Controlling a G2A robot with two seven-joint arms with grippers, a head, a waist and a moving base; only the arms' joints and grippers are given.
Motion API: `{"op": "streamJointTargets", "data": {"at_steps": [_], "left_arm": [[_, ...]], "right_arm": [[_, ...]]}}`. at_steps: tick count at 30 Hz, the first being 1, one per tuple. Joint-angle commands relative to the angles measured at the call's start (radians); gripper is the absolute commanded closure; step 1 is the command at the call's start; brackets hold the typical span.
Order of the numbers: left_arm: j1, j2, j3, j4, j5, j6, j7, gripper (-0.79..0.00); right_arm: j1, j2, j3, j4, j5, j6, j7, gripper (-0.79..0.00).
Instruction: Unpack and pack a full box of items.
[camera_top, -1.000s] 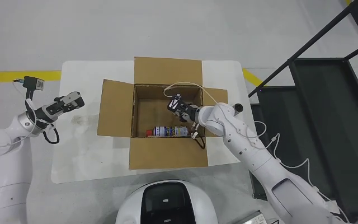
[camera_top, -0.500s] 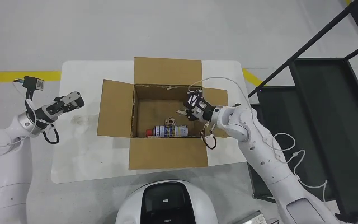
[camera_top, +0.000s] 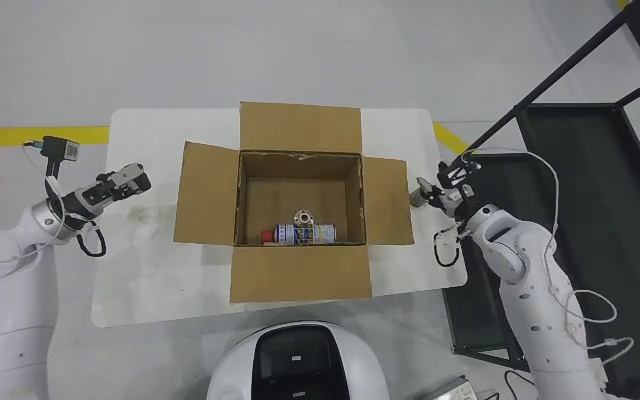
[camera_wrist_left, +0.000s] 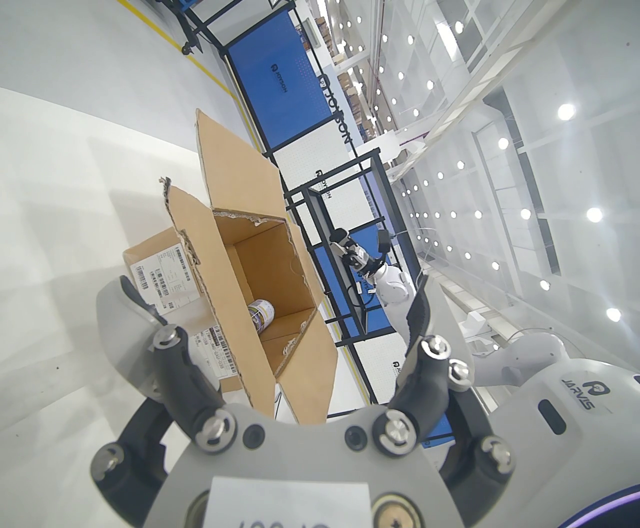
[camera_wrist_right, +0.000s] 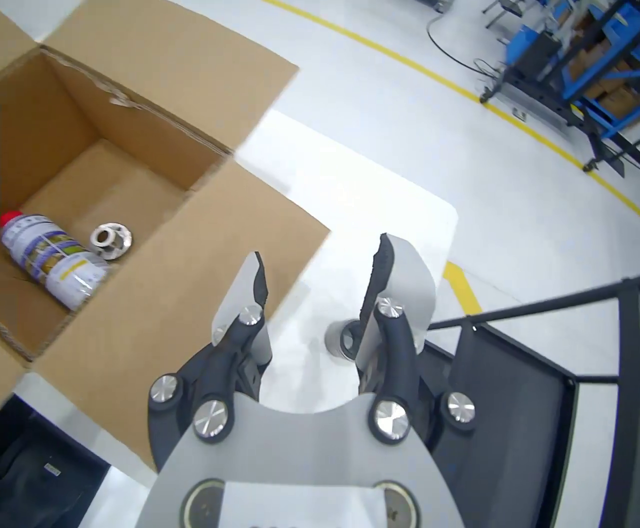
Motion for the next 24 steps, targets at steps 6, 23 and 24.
{"op": "streamJointTargets", "data": {"at_steps": [6,23,24], "left_arm": [[0.000,0.000,0.000,0.000,0.000,0.000,0.000,-0.785],[0.000,0.000,0.000,0.000,0.000,0.000,0.000,-0.785],[0.000,0.000,0.000,0.000,0.000,0.000,0.000,-0.785]], "right_arm": [[0.058,-0.003,-0.011,0.191,0.060,0.058,0.060,-0.754],[0.231,-0.024,-0.161,0.494,0.110,0.093,0.087,-0.785],[0.241,-0.026,-0.167,0.511,0.113,0.099,0.084,-0.785]]}}
